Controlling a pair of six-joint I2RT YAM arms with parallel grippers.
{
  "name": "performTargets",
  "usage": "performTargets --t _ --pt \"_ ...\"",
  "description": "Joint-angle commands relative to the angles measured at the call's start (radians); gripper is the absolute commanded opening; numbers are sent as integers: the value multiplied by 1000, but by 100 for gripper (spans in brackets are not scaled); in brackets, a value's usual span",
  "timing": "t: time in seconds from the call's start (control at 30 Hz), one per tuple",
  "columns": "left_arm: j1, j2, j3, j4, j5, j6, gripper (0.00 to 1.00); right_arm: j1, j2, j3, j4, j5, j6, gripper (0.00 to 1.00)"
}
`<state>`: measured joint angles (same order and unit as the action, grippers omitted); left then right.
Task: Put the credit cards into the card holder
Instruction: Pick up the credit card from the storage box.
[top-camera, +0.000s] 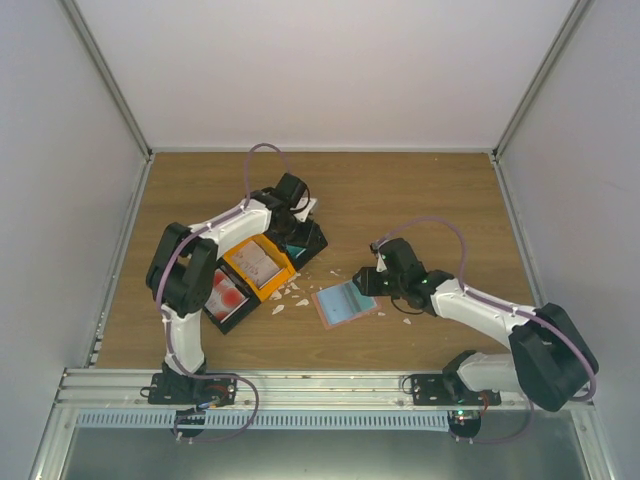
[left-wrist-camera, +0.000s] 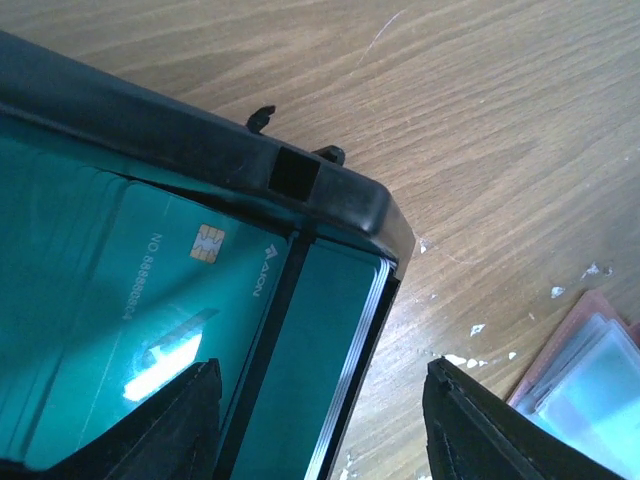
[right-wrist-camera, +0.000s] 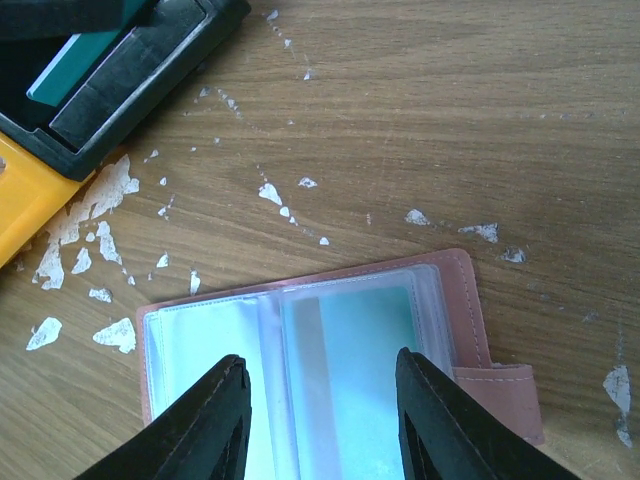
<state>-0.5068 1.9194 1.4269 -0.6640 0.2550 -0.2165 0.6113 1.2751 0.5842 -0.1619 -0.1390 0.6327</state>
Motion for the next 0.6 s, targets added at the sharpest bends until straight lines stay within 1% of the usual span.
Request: performTargets --t 0.0,0.13,0.27,0.57 --pt "4 46 55 -5 49 35 58 -6 9 10 26 -8 -8 41" --pt "4 70 71 -24 28 37 58 -5 12 4 30 -5 -7 41" --pt "1 82 76 -38 36 44 57 -5 21 2 30 -10 -5 42" --pt "-2 63 78 -56 44 48 42 -5 26 -2 33 -13 -3 41"
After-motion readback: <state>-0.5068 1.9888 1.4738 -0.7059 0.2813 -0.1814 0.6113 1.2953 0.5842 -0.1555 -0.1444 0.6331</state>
